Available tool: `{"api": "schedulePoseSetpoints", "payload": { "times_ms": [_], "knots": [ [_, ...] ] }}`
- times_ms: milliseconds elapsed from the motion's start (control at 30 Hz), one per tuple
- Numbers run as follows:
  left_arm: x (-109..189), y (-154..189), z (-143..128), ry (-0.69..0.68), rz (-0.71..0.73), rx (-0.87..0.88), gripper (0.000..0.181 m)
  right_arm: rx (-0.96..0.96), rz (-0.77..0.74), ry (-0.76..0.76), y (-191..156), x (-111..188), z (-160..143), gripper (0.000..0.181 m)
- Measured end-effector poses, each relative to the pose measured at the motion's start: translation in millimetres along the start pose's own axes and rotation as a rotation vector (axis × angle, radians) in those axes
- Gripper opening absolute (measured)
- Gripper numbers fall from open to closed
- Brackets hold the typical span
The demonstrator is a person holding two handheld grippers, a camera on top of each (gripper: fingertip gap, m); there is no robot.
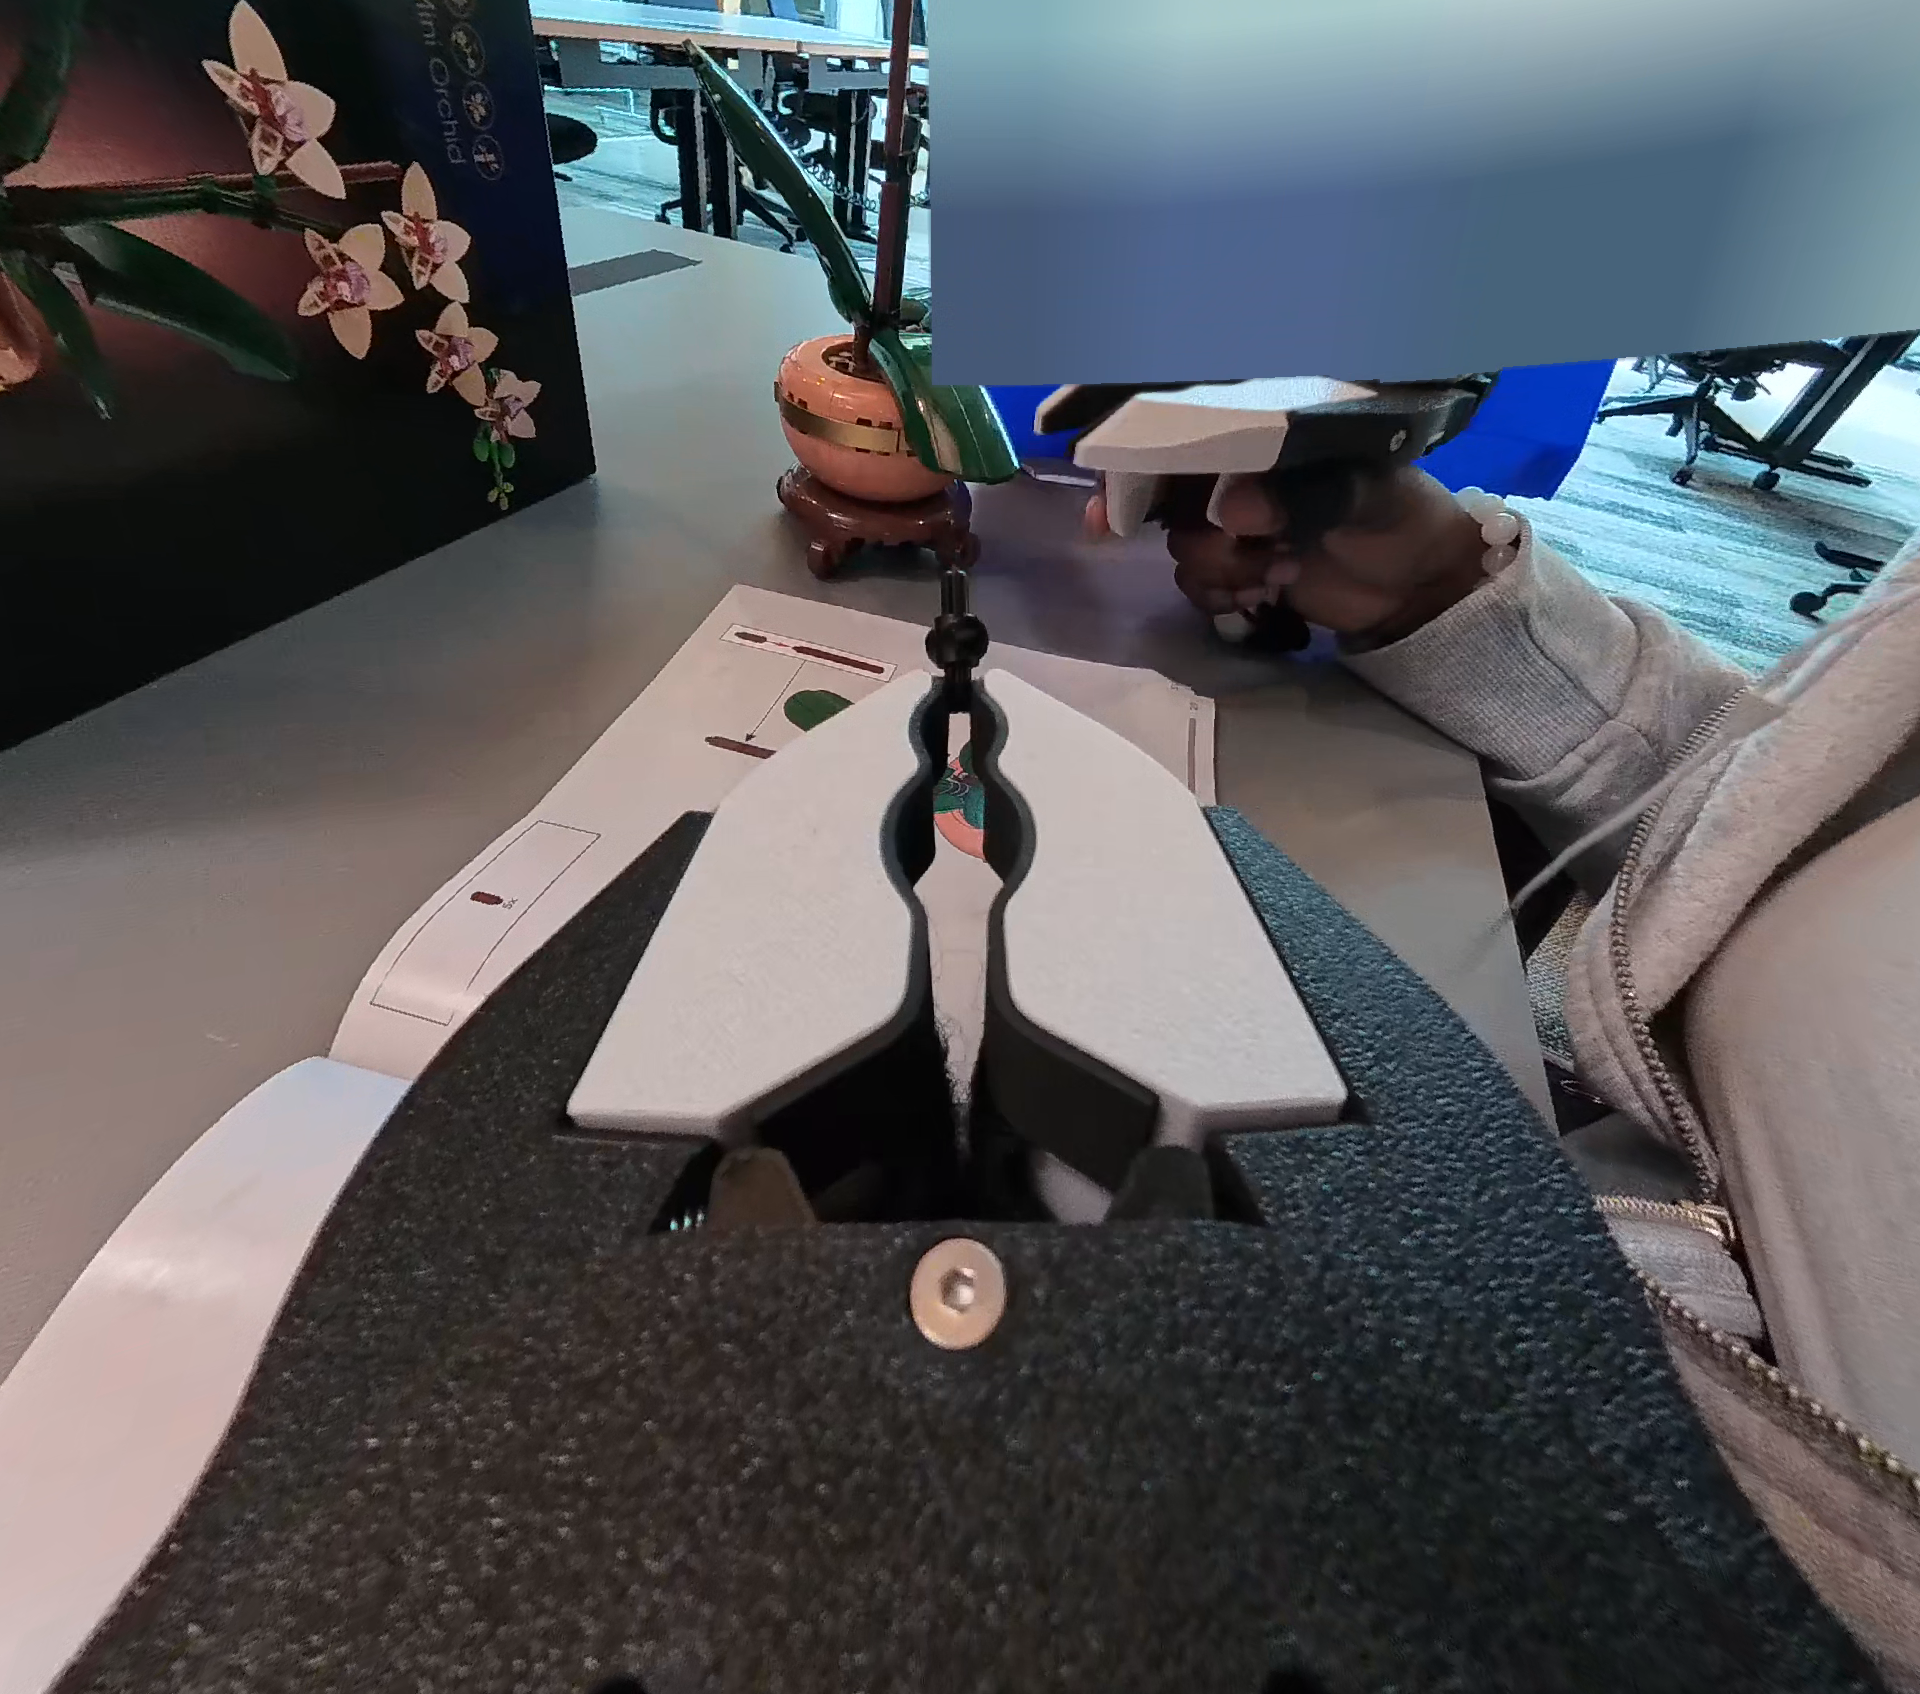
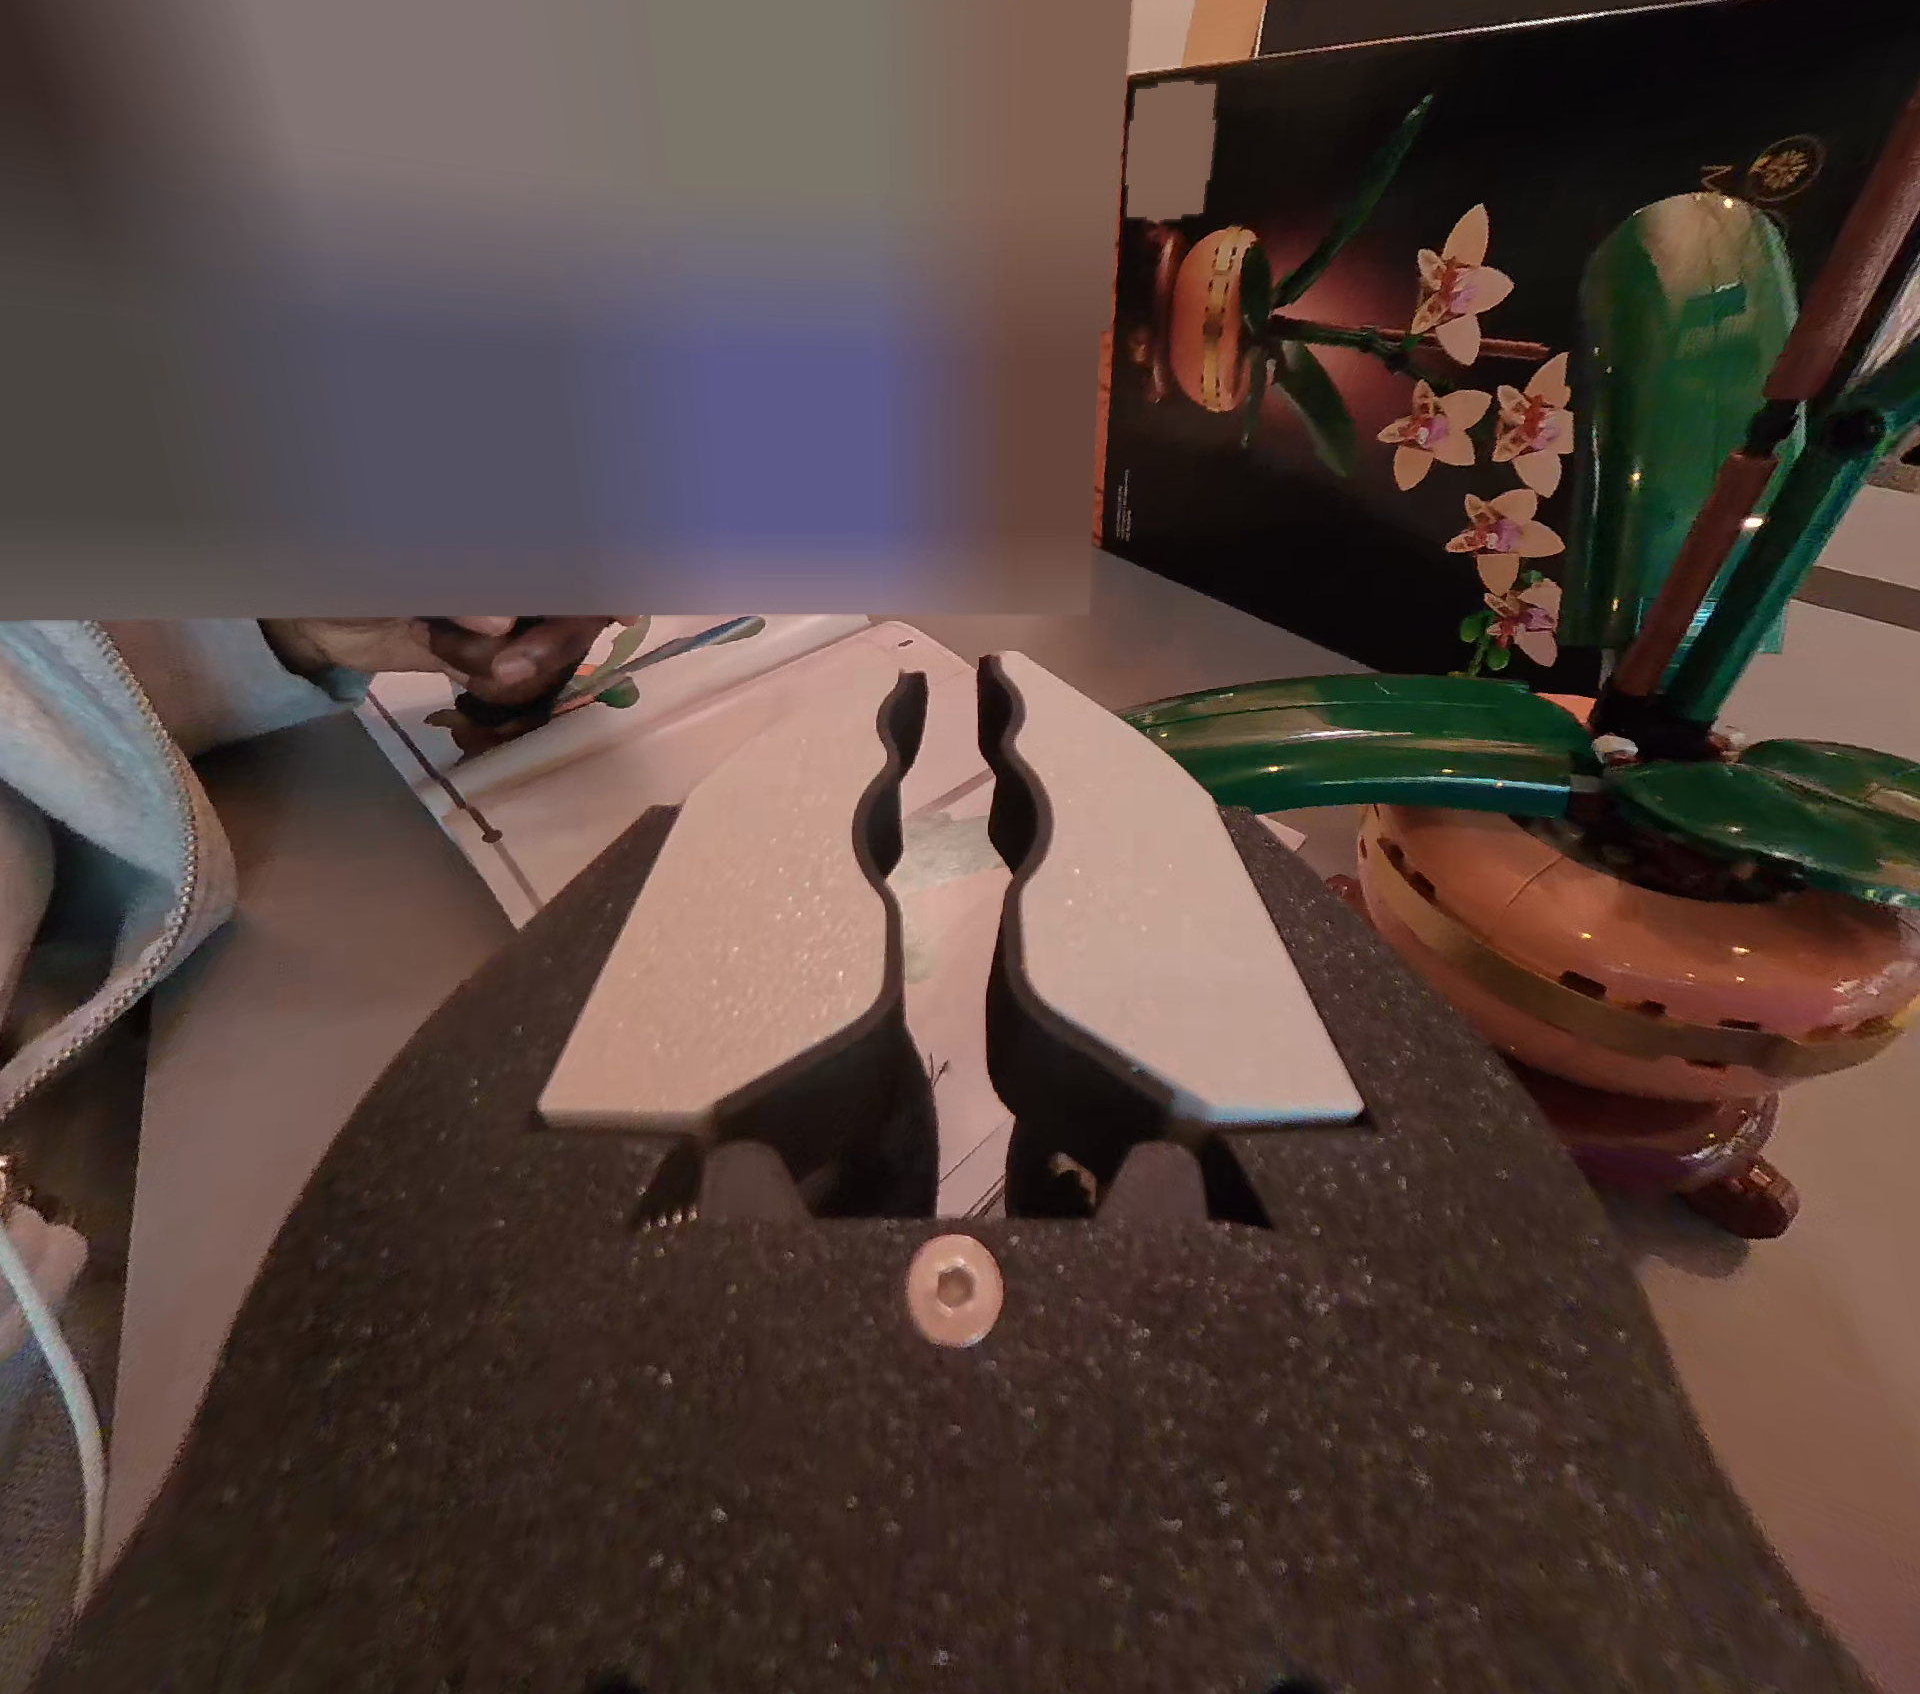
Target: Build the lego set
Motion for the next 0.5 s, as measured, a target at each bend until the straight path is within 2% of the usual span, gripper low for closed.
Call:
{"api": "schedulePoseSetpoints", "payload": {
  "times_ms": [333,500],
  "knots": [
    [1.3,4.2,0.1,0.01,-0.014,-0.032,0.002,-0.011,0.007,-0.017,1.5,-2.7,-2.5,0.012],
    [14.6,32.9,16.0,0.169,-0.153,-0.161,0.002,-0.015,0.013,-0.011,2.0,-2.9,-2.2,0.012]
  ]
}}
Point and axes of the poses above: each gripper's, where its closed fingertips meet, x back along the fingers, z out of its top, y = z × x across the jaws, the point moved 2 cm from there along x, back along the fingers, and after that the axes turned 15 degrees about z, right-handed, at the moved point
